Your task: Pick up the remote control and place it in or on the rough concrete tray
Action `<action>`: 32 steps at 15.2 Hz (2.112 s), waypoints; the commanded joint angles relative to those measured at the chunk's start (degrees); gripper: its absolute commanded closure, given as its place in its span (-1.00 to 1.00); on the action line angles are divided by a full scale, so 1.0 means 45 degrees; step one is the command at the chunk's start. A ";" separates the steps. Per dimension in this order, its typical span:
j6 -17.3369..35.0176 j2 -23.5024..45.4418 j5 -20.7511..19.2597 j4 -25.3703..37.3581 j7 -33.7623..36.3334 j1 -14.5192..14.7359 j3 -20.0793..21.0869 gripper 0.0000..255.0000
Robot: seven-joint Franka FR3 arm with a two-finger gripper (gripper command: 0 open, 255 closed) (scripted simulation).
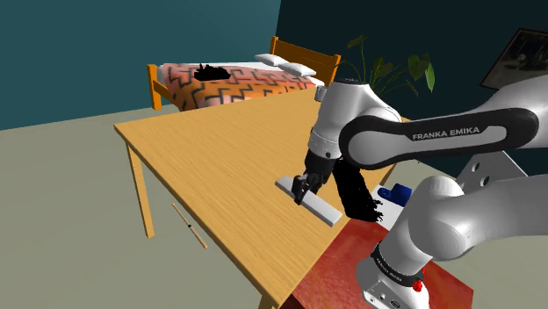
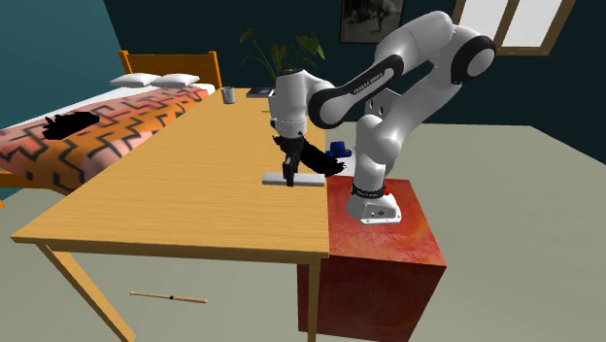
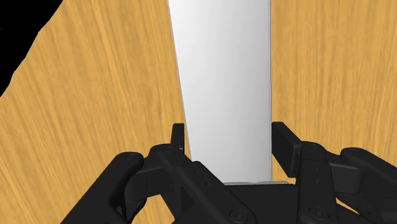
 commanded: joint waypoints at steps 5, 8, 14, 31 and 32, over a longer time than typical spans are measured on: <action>-0.1301 -0.0458 -0.0242 0.0848 0.0069 -0.0082 -0.0225 1.00; -0.1891 -0.0625 -0.0355 0.1274 0.0090 -0.0124 -0.0337 1.00; -0.2684 -0.1196 -0.0897 0.1436 -0.0532 -0.0480 -0.1082 1.00; -0.2956 -0.1194 -0.5289 0.1603 -0.6271 -0.3970 -0.6605 1.00; -0.2890 -0.0985 -0.5507 0.1765 -0.6596 -0.4126 -0.6918 1.00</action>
